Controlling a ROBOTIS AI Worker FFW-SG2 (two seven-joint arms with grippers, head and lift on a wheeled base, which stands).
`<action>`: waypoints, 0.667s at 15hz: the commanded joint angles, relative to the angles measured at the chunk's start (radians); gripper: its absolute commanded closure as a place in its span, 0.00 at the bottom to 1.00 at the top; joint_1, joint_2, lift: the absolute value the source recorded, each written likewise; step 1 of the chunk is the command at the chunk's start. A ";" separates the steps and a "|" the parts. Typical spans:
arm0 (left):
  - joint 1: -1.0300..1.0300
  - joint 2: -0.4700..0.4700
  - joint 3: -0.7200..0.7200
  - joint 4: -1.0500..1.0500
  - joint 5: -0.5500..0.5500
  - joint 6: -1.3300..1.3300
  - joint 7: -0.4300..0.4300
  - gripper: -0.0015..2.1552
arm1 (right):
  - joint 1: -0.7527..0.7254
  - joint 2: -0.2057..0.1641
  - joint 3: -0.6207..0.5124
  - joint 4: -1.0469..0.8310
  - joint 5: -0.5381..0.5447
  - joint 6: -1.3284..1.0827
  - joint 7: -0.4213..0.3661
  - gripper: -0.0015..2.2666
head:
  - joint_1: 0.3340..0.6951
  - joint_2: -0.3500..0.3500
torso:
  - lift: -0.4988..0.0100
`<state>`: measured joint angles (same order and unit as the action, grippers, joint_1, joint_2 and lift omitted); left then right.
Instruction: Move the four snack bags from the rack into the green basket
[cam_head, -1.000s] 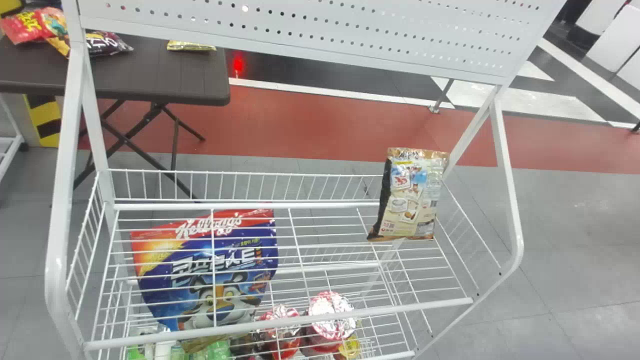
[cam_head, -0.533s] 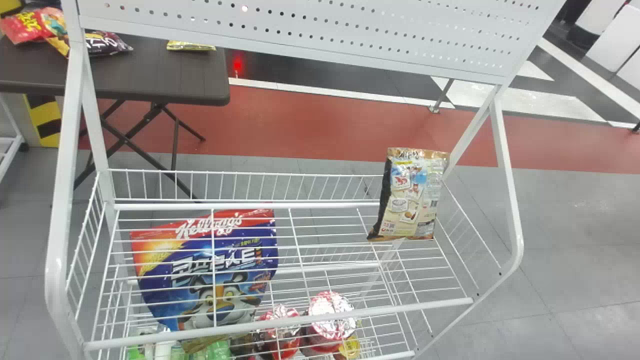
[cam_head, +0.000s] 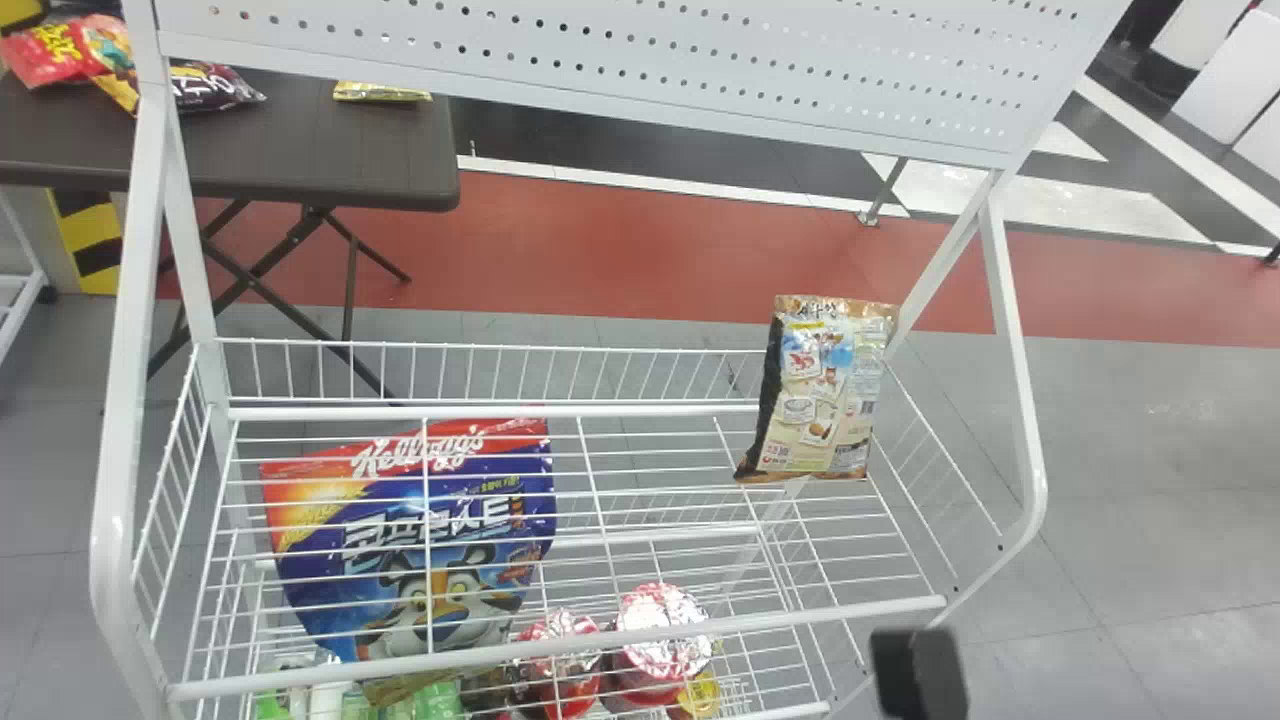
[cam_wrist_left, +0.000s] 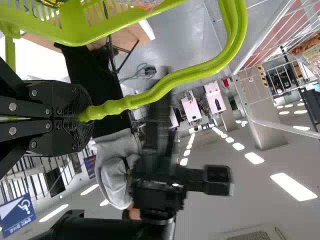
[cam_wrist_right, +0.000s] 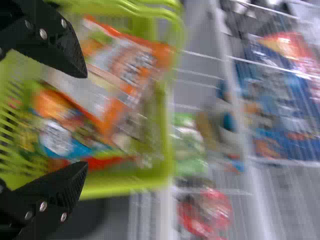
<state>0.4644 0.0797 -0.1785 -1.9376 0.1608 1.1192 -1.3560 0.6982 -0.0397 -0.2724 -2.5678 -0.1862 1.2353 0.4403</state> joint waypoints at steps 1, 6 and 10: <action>0.000 0.002 -0.006 -0.001 -0.001 0.003 0.000 0.69 | -0.128 0.004 -0.028 0.107 0.013 -0.233 -0.041 0.02 | 1.00 0.00 | 0.98; 0.011 0.009 -0.004 -0.017 -0.001 0.006 -0.003 0.69 | -0.439 0.012 -0.047 0.492 0.100 -0.702 -0.161 0.03 | 1.00 0.00 | 0.98; 0.010 0.011 0.001 -0.023 -0.001 0.012 -0.008 0.69 | -0.522 0.011 -0.065 0.661 0.160 -0.932 -0.272 0.03 | 1.00 0.00 | 0.98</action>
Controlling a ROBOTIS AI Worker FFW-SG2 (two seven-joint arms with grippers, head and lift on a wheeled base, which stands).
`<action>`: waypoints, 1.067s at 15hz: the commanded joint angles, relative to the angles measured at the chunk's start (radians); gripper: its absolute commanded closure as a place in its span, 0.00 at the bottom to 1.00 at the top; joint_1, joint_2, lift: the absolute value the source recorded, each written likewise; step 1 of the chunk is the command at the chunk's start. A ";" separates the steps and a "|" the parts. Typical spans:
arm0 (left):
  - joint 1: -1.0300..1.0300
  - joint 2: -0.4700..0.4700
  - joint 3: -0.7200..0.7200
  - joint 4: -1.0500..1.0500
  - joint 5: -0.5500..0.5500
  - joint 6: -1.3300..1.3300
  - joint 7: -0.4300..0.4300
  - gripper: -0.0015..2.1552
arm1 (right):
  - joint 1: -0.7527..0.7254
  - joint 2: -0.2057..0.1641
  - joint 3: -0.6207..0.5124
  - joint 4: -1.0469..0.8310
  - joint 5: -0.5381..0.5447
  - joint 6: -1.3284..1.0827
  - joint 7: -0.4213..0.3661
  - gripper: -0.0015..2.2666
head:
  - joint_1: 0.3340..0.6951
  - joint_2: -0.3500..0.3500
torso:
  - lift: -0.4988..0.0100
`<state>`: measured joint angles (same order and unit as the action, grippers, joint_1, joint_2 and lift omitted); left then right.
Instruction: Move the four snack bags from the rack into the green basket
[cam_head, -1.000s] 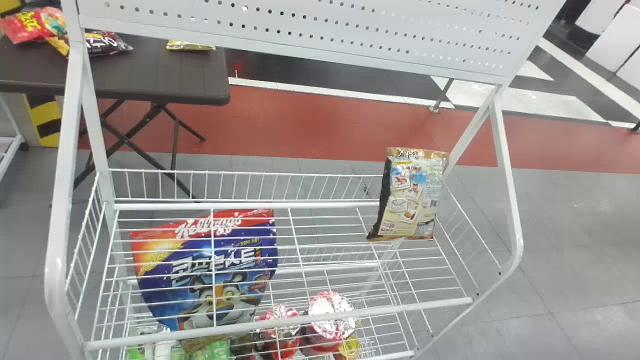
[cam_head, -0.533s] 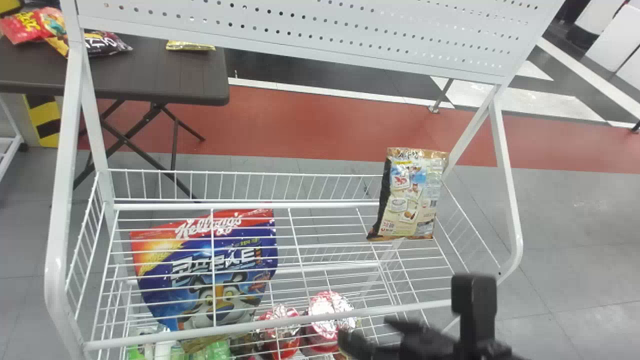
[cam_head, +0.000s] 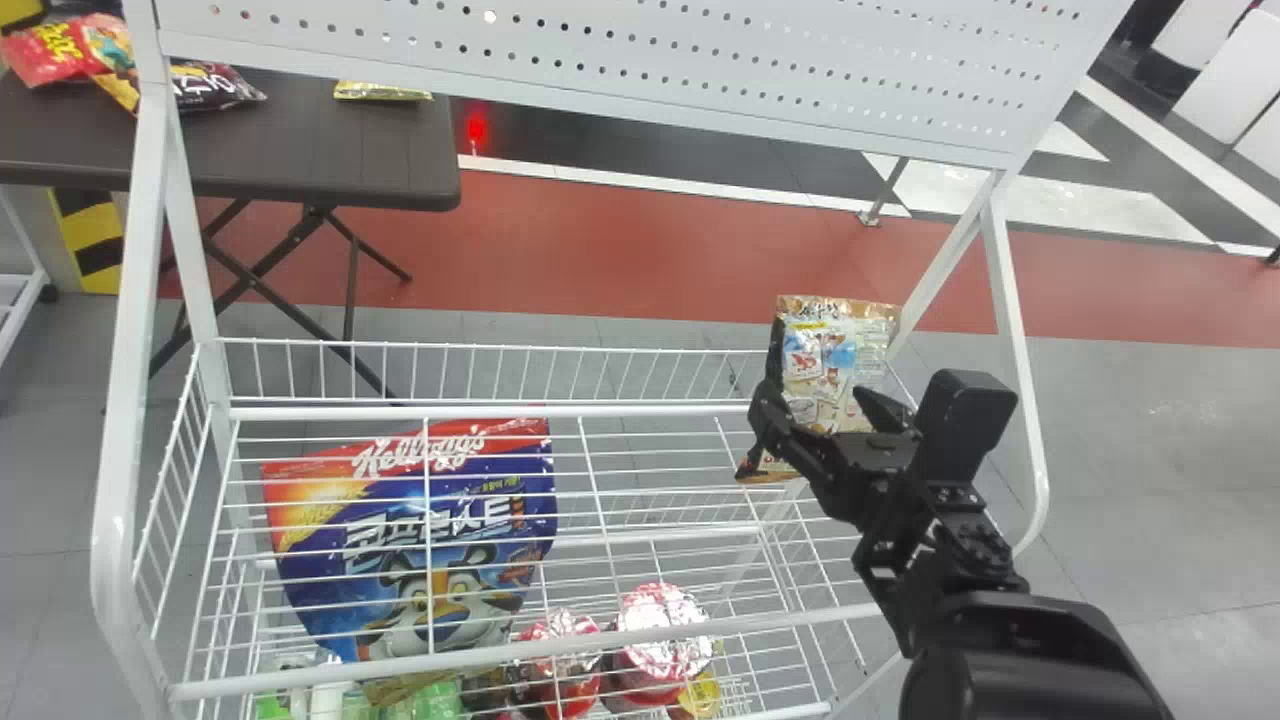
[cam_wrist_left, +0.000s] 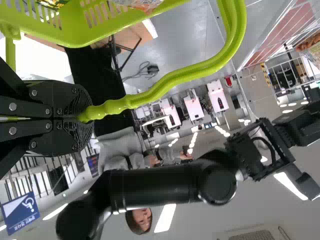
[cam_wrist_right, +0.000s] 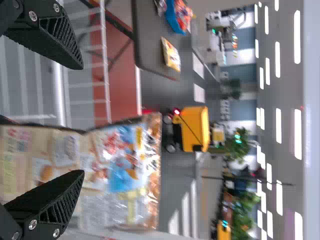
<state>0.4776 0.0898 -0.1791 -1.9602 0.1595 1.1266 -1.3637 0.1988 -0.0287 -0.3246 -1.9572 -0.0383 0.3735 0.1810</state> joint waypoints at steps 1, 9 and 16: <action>-0.005 0.001 0.000 0.000 0.000 0.005 -0.002 0.69 | -0.036 -0.002 -0.025 0.083 0.023 -0.113 -0.021 0.03 | 1.00 0.00 | 0.98; -0.017 -0.001 0.000 0.010 0.000 0.005 0.001 0.69 | -0.191 -0.080 -0.102 0.337 0.087 -0.024 0.110 0.10 | 1.00 0.00 | 0.98; -0.011 -0.002 0.000 0.007 0.000 0.008 0.003 0.69 | -0.180 -0.083 -0.103 0.328 0.083 0.031 0.203 0.94 | 1.00 0.00 | 0.98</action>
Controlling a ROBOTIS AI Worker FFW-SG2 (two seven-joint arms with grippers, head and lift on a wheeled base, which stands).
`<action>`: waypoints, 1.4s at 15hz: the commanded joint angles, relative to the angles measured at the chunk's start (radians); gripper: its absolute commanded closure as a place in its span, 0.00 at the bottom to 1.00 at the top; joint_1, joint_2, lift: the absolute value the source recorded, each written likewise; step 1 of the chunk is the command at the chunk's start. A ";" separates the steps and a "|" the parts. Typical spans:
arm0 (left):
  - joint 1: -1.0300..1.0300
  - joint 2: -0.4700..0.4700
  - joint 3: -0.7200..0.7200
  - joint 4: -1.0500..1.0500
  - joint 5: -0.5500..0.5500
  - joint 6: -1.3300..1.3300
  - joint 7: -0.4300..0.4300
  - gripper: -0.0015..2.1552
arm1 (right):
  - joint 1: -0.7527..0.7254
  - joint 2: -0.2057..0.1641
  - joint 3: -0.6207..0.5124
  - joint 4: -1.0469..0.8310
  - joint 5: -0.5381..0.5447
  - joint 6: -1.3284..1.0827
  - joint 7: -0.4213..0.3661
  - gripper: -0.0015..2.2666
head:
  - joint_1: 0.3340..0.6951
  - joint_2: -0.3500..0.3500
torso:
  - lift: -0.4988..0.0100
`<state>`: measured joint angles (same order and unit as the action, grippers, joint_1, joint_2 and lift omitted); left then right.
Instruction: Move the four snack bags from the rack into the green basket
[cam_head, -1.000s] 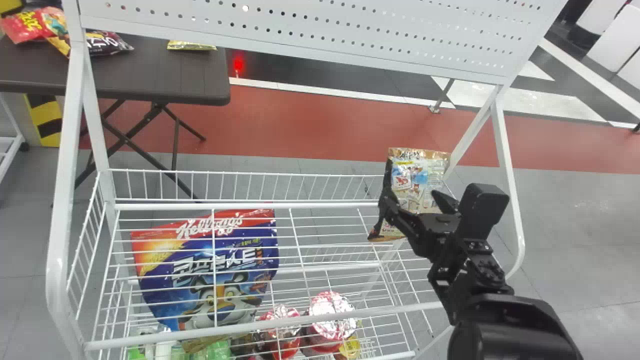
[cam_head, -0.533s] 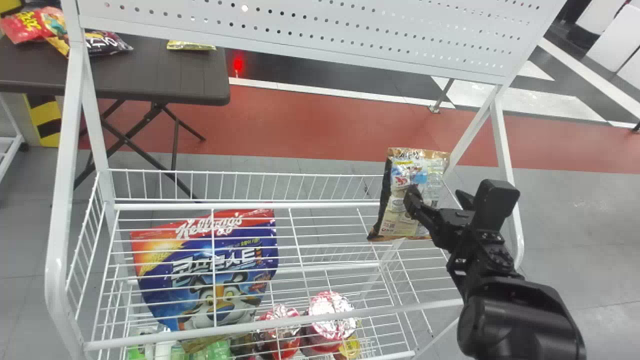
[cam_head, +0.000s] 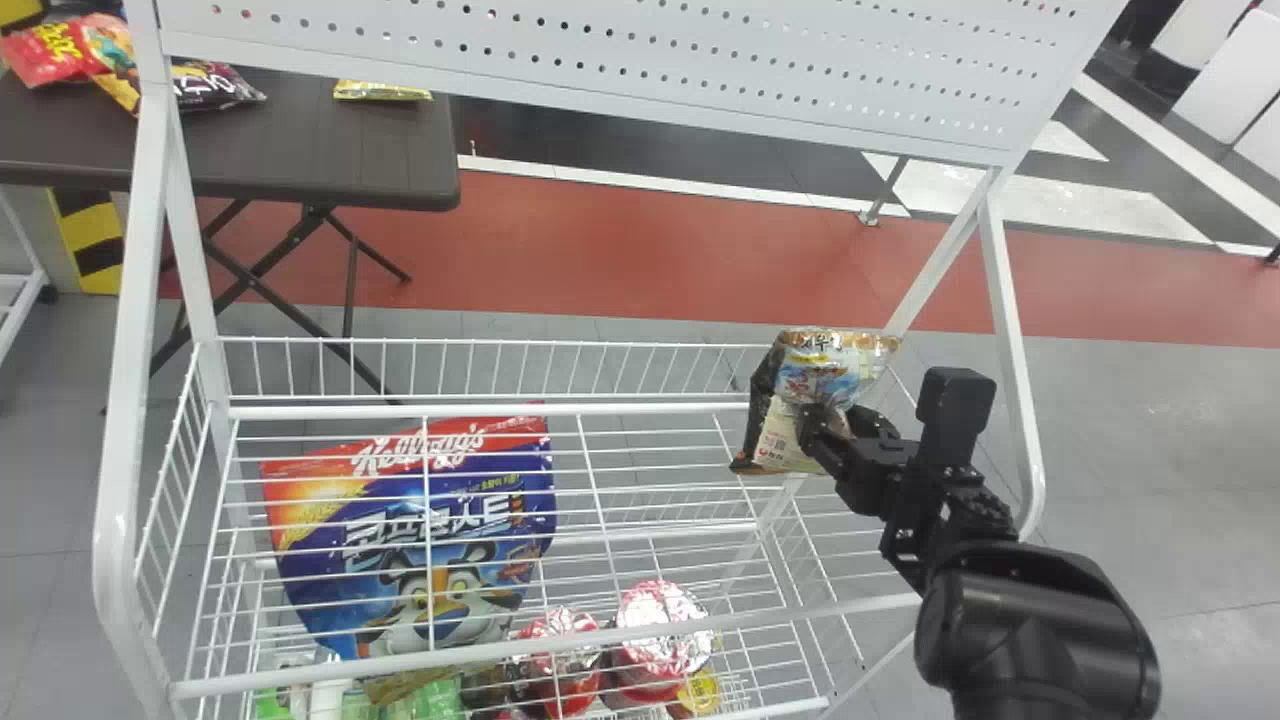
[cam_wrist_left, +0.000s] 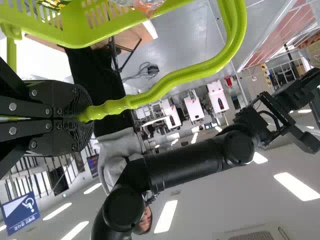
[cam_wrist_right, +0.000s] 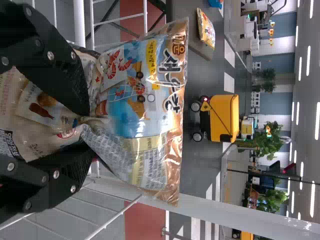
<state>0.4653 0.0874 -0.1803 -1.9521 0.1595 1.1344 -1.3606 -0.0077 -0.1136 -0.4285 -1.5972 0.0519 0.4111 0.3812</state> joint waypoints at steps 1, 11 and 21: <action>0.001 -0.002 0.001 -0.001 0.000 -0.003 0.000 0.69 | 0.052 0.008 0.004 -0.069 -0.014 -0.007 0.005 0.94 | 1.00 0.00 | 0.98; -0.005 -0.002 0.001 0.006 0.000 -0.006 0.001 0.69 | 0.561 0.089 -0.006 -0.891 -0.314 0.524 0.062 0.94 | 1.00 0.00 | 0.98; -0.007 -0.003 -0.004 0.007 0.002 -0.006 0.001 0.69 | 0.723 0.106 0.066 -0.937 -0.331 1.135 0.214 0.94 | 1.00 0.00 | 0.98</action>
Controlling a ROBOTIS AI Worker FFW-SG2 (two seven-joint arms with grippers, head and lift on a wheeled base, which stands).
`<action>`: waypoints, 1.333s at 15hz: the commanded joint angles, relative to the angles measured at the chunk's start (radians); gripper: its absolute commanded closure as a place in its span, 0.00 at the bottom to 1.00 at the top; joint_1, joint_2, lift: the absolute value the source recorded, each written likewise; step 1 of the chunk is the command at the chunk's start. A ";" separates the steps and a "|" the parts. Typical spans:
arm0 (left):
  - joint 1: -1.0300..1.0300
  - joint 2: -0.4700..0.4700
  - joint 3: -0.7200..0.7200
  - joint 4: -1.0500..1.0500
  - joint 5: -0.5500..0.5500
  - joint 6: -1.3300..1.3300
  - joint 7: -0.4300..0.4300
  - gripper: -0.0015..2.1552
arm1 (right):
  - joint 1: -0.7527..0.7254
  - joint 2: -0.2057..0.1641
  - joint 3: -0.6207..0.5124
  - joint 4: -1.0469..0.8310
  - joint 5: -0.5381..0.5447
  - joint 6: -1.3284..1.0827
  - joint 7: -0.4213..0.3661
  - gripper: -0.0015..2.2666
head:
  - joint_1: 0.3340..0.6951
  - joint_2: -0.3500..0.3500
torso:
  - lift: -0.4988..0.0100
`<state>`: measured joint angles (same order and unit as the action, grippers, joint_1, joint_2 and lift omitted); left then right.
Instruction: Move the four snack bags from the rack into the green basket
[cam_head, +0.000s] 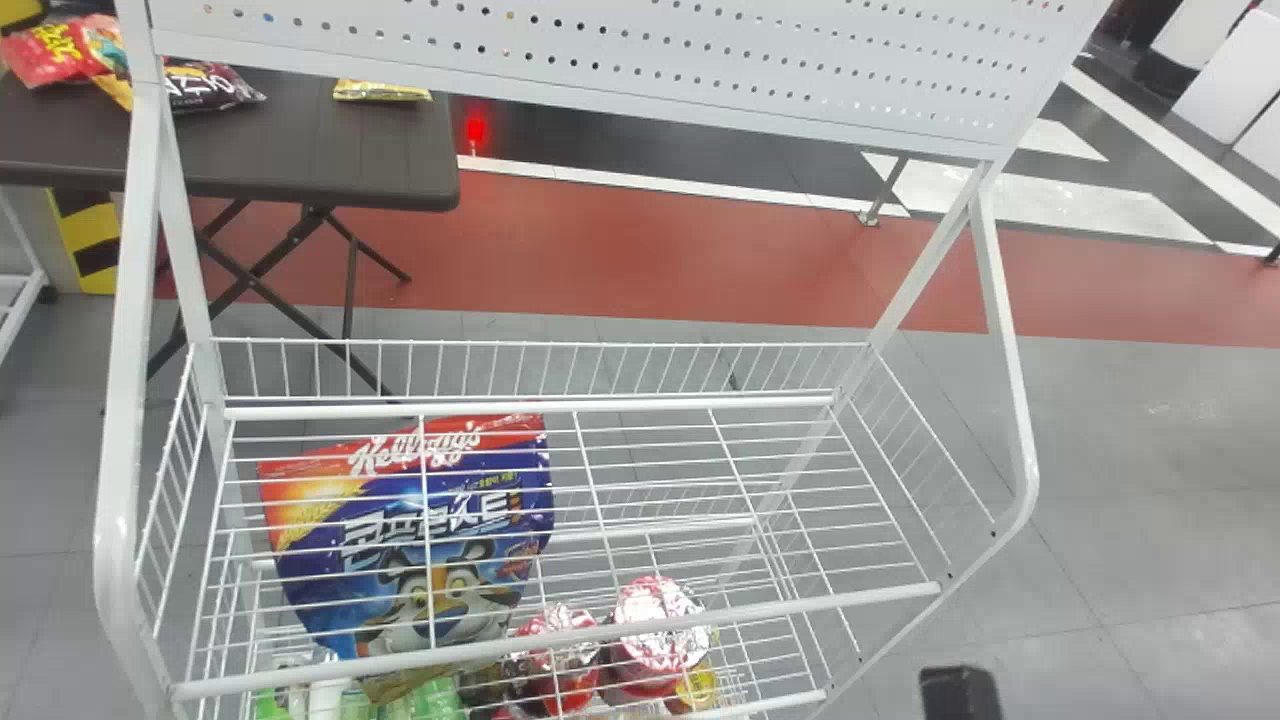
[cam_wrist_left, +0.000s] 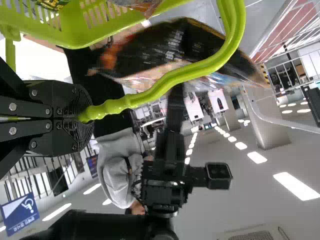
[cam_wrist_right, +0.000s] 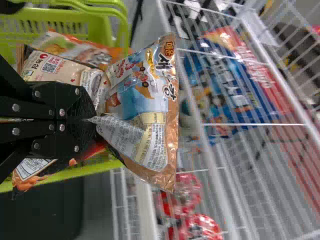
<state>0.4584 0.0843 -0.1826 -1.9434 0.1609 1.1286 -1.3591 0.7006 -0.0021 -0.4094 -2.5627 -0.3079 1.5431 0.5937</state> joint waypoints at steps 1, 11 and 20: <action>0.002 0.000 -0.003 -0.002 0.000 0.000 0.000 0.69 | 0.026 -0.019 0.080 0.041 0.035 0.015 0.001 0.94 | 1.00 0.00 | 0.98; 0.005 0.002 -0.001 0.000 0.003 -0.009 -0.005 0.69 | 0.082 -0.050 0.155 0.113 0.049 -0.203 0.008 0.00 | 1.00 0.00 | 0.98; 0.008 -0.001 0.002 -0.002 0.002 -0.013 -0.002 0.69 | 0.108 -0.024 0.116 0.052 -0.002 -0.485 0.034 0.03 | 1.00 0.00 | 0.98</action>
<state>0.4673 0.0840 -0.1810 -1.9458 0.1630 1.1172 -1.3610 0.8045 -0.0328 -0.2863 -2.4950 -0.3029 1.1094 0.6283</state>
